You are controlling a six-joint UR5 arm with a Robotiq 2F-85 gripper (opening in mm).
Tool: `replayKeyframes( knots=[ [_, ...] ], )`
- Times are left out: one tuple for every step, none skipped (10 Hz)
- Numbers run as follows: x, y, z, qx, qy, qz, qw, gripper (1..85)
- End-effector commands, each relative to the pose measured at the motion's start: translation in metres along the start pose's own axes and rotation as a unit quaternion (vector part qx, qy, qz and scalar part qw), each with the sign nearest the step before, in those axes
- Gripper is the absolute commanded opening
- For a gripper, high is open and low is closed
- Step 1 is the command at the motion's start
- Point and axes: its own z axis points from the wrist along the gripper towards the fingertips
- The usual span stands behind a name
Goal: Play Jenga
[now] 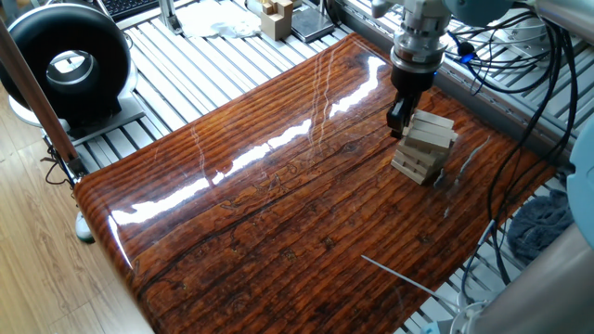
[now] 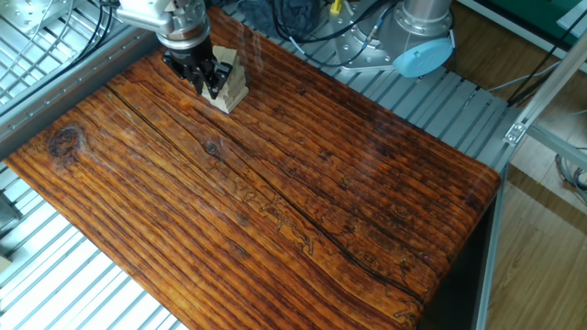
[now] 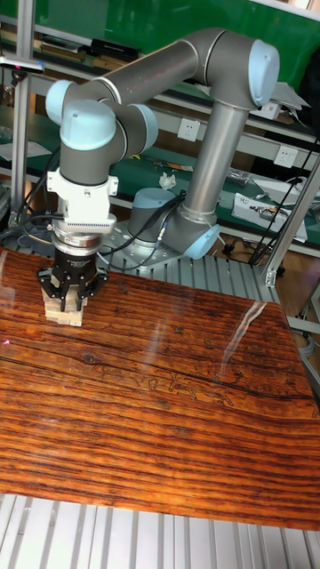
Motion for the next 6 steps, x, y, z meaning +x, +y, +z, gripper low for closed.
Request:
replayKeyframes(
  knots=[
    [-0.0049,0.0016,-0.0043,-0.002,-0.003,0.009,1.0,24.0],
    [-0.0055,0.0007,-0.0044,0.0,-0.004,0.009,0.9999,23.3],
    [-0.0058,0.0002,-0.0044,0.001,-0.005,0.009,0.9999,22.7],
    [-0.0067,-0.0009,-0.0039,0.003,-0.006,0.009,0.9999,21.0],
    [-0.0068,-0.0015,-0.0031,0.003,-0.005,0.011,0.9999,19.3],
    [-0.0065,-0.0016,-0.0028,0.003,-0.005,0.012,0.9999,18.7]
  ],
)
